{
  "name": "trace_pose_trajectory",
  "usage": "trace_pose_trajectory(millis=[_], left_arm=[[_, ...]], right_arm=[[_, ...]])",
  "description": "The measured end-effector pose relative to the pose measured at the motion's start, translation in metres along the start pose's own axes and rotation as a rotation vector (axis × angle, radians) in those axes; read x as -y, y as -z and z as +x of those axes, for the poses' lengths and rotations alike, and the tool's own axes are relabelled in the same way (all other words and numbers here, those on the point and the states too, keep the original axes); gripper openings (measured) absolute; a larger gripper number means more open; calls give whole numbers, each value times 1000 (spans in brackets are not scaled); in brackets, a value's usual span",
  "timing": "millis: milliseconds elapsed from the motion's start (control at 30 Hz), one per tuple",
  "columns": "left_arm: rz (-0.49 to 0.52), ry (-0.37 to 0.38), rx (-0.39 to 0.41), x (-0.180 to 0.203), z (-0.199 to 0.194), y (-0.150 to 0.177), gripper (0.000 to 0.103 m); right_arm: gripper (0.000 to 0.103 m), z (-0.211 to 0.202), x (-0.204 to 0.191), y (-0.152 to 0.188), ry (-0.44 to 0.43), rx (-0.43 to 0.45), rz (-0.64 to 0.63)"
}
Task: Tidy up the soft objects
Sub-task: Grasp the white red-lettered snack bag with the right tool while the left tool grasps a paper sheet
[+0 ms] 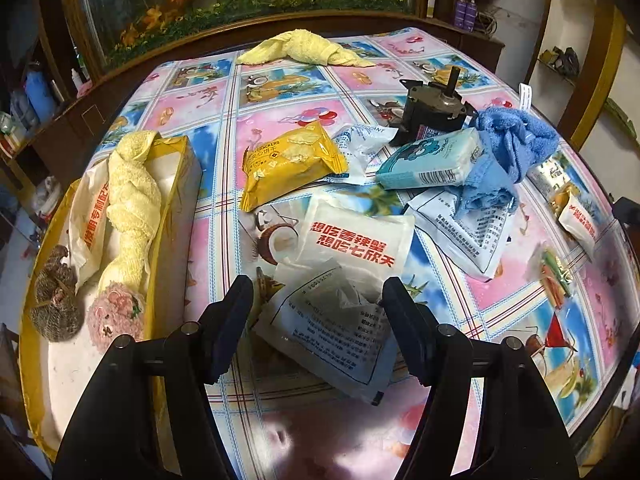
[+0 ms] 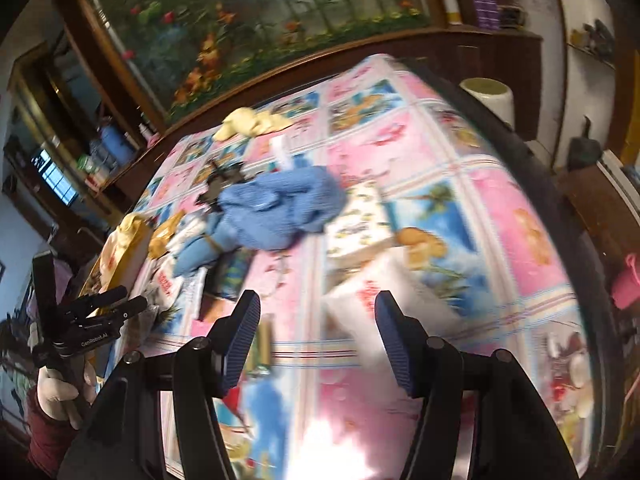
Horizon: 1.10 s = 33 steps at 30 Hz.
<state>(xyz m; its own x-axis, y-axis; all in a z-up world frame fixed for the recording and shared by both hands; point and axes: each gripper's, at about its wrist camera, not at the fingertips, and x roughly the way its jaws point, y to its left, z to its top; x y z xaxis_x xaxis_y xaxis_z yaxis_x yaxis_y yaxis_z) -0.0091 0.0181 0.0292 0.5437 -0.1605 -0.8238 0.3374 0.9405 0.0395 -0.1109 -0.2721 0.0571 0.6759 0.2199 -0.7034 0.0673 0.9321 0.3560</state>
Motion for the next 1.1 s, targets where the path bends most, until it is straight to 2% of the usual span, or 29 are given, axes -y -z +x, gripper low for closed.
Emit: trace_pose_trajectory(millis=[100,167,267,333,400,533,633,767,867,933,1100], left_arm=[[-25,-7,-37,-5,14,-1,76],[-36,11,-101,-4,26,3,79],[4,71,-105,7,23,8,79],[23,162,-115,14,16,11,78],[8,207,-96,13,4,13,78],[-67,233,-30,-3,-20,17,78],[-104,214,-21,-14,-25,25,78],[-72,152,-28,-8,-22,34,78],[-53,192,-37,6,-14,29,78],[-4,195,-43,23,-6,26,78],[105,85,-29,59,10,23,81]], right_arm=[[60,-5,25,-1,18,17,36],[60,-8,40,-1,28,30,63],[60,-7,57,-4,36,38,107],[60,-4,62,-3,35,23,113],[60,3,63,-2,34,-2,100],[60,20,54,-2,31,-47,55],[60,38,47,-8,67,-87,-11],[61,49,37,-11,34,-126,-48],[62,51,27,-7,24,-146,-91],[63,50,24,-4,21,-150,-105],[64,47,26,-5,41,-148,-105]])
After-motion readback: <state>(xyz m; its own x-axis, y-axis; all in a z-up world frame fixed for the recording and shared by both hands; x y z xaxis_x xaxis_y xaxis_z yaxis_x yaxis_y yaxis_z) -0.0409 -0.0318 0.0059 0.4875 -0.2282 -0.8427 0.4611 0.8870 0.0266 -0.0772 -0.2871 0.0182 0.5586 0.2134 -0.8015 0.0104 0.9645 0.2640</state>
